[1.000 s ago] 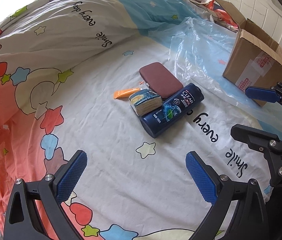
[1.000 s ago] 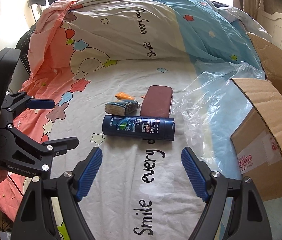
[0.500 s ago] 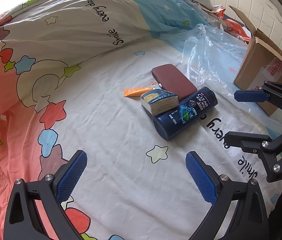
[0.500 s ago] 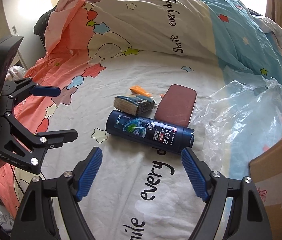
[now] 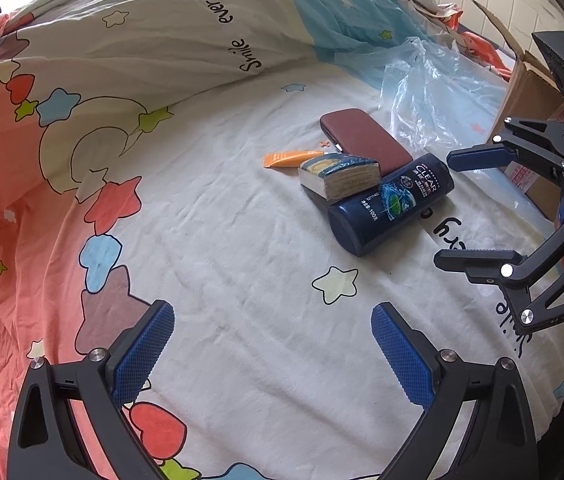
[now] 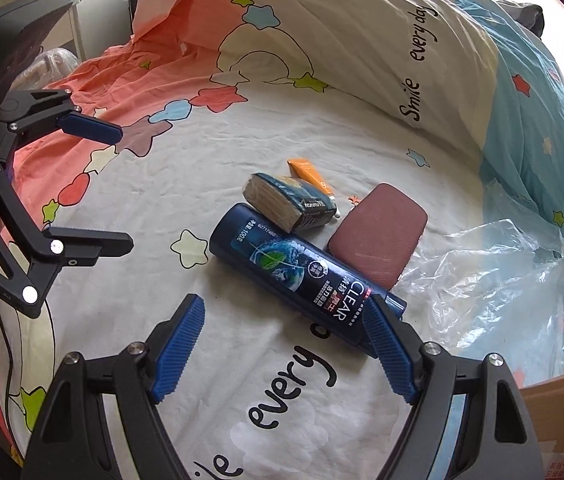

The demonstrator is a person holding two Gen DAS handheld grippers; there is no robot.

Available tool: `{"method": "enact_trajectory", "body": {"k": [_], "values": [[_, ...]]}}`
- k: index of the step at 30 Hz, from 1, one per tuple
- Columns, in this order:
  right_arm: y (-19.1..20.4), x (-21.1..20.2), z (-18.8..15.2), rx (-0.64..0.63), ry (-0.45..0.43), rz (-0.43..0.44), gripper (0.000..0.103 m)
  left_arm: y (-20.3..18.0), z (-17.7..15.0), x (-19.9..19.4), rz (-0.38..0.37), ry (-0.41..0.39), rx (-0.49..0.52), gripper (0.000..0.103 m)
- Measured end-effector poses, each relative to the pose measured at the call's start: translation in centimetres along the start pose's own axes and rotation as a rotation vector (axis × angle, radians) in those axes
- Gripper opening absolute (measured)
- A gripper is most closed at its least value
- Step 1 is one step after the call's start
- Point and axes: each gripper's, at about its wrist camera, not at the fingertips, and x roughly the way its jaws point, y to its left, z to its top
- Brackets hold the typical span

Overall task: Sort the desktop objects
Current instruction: 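Grasp the blue CLEAR shampoo bottle with the right tool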

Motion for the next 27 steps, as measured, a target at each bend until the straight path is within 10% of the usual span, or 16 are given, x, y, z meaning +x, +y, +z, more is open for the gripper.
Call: {"method": "enact_trajectory", "body": {"k": [13, 27], "values": [[-1.5, 0.7, 0.4, -0.016, -0.019, 0.054, 0.079, 0.0, 0.4, 0.9, 0.004, 0.014, -0.011, 0.101], [0.7, 5.2, 2.1, -0.313, 0.103, 0.01, 0.078, 0.0, 0.8, 1.8, 0.002, 0.03, -0.011, 0.101]]}}
